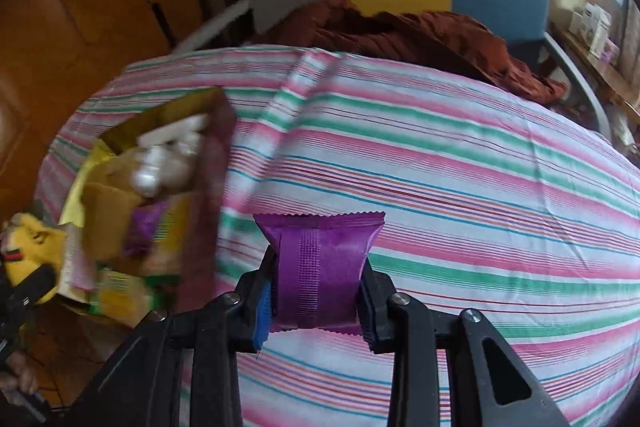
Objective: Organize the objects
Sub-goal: 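Lower the yellow toy and purple packet into the gold tray and release both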
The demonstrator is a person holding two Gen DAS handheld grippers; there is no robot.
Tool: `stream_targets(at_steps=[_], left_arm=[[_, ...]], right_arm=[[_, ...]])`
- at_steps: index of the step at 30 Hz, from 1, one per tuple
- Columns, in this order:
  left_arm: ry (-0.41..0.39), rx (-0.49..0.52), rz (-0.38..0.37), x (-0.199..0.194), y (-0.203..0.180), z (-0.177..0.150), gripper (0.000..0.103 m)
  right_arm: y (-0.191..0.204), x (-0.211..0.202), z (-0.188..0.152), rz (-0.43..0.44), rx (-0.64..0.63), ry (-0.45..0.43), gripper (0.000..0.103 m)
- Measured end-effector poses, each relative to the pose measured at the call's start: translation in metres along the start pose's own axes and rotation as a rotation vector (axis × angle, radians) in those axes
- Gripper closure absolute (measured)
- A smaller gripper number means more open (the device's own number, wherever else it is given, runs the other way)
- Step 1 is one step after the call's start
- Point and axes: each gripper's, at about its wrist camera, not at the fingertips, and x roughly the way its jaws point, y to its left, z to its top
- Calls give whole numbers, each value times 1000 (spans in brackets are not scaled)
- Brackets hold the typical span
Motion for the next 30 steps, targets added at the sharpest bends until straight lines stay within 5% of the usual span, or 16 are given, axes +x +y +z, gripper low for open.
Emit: stream_targets(at_steps=[7, 13, 20, 22, 30], left_arm=[[-38, -124, 53, -17, 52, -4, 66], [-22, -161, 25, -13, 70, -4, 66], [10, -150, -5, -2, 62, -7, 66], [19, -152, -3, -1, 62, -8, 66], [12, -166, 23, 2, 67, -7, 66]], right_arm=[[83, 1, -3, 144, -96, -12, 69], [118, 21, 14, 162, -134, 3, 69], [124, 56, 42, 154, -71, 23, 67], [118, 64, 49, 180, -15, 29, 59], [98, 65, 37, 138, 30, 42, 58]])
